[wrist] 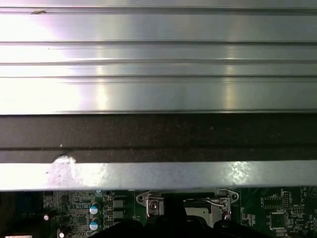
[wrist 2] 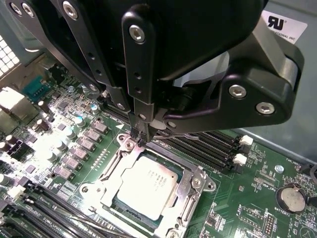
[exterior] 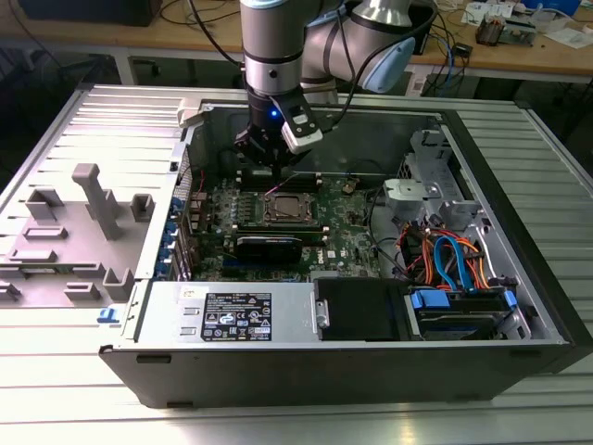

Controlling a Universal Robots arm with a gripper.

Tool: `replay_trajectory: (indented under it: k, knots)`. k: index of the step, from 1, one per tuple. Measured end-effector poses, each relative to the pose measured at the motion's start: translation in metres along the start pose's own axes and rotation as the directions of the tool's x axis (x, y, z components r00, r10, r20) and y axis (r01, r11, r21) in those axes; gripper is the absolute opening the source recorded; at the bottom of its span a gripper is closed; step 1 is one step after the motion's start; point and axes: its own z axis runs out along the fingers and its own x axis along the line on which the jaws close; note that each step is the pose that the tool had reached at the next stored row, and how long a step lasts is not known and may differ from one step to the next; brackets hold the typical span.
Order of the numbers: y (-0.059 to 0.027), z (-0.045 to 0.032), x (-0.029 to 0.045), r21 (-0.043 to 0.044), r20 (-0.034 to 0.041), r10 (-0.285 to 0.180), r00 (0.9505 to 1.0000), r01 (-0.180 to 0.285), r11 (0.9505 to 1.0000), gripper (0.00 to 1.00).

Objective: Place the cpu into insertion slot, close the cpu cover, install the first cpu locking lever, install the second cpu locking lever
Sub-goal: 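Install the first cpu locking lever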

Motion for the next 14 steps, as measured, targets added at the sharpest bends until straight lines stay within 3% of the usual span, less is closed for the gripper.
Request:
replay_trajectory:
  k: [14]
  knots:
    - [0.0028, 0.0016, -0.0001, 0.0011, -0.0002, 0.010, 0.9999, -0.010, 0.9999, 0.11]
